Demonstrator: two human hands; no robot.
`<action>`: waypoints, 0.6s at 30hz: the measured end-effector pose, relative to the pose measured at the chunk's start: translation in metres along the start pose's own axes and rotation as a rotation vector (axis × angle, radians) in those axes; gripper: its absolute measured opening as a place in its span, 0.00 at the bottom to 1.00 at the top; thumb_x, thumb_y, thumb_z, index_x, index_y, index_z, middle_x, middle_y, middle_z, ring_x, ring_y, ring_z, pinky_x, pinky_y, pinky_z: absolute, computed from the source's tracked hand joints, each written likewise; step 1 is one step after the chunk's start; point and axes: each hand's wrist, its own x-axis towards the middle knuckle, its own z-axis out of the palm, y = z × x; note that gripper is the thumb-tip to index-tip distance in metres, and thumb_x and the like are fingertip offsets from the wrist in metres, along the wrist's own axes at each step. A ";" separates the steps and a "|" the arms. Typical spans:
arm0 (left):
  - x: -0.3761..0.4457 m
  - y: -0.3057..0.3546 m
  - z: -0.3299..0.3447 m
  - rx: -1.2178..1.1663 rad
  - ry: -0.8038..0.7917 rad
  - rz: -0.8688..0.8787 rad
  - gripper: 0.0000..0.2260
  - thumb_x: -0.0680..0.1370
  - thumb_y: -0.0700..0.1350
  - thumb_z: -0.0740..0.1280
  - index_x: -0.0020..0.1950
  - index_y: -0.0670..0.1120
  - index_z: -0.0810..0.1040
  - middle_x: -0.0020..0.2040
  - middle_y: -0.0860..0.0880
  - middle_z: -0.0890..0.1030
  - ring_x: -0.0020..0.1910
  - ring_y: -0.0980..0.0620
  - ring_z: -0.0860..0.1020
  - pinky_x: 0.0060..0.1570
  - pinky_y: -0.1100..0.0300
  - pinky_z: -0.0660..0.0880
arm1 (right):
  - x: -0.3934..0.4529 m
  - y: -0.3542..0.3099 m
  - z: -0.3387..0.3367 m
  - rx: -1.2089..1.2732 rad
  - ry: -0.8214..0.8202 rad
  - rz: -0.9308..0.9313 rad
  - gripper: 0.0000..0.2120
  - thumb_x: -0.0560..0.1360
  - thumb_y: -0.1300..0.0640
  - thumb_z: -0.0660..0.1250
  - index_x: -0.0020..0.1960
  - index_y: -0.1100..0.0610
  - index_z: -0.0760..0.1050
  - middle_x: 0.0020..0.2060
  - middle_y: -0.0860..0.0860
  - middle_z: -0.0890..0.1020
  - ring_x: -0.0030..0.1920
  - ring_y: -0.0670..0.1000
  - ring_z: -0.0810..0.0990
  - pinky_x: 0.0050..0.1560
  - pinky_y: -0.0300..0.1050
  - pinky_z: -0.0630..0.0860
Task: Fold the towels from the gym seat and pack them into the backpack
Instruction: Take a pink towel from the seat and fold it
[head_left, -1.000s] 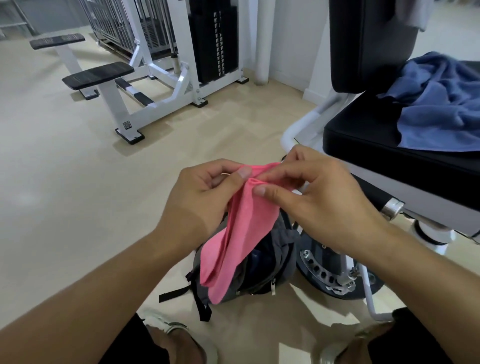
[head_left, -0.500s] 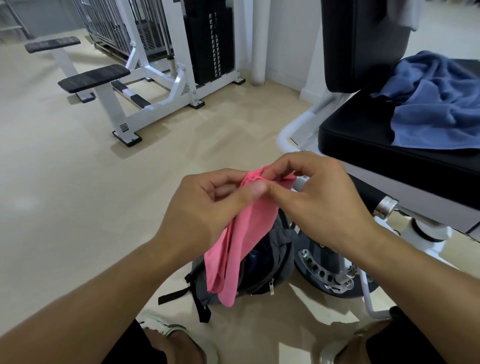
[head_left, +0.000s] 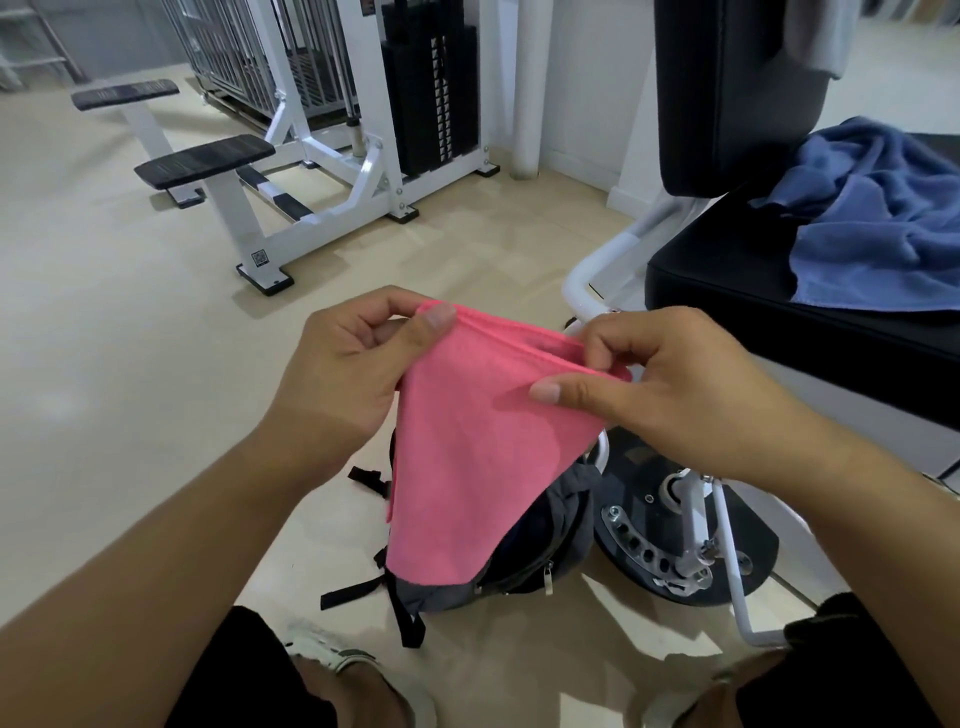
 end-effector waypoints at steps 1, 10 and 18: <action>0.000 0.000 0.000 0.013 0.004 0.012 0.08 0.73 0.50 0.69 0.44 0.47 0.83 0.31 0.55 0.82 0.30 0.60 0.77 0.34 0.66 0.77 | -0.001 -0.002 0.000 0.066 0.040 0.011 0.27 0.66 0.38 0.76 0.29 0.56 0.67 0.24 0.47 0.70 0.26 0.44 0.67 0.29 0.36 0.66; -0.003 -0.003 0.003 0.111 -0.040 0.059 0.11 0.75 0.54 0.66 0.44 0.48 0.83 0.33 0.52 0.82 0.32 0.58 0.77 0.38 0.64 0.79 | 0.002 -0.005 -0.011 0.239 0.112 0.110 0.17 0.65 0.40 0.76 0.47 0.49 0.81 0.20 0.51 0.74 0.21 0.46 0.67 0.24 0.38 0.66; 0.000 -0.002 -0.001 0.374 -0.014 0.086 0.09 0.71 0.59 0.68 0.42 0.57 0.85 0.37 0.43 0.78 0.31 0.60 0.70 0.33 0.71 0.65 | -0.007 -0.006 -0.002 0.238 -0.283 0.106 0.13 0.68 0.44 0.77 0.39 0.55 0.83 0.31 0.53 0.85 0.28 0.52 0.80 0.31 0.38 0.74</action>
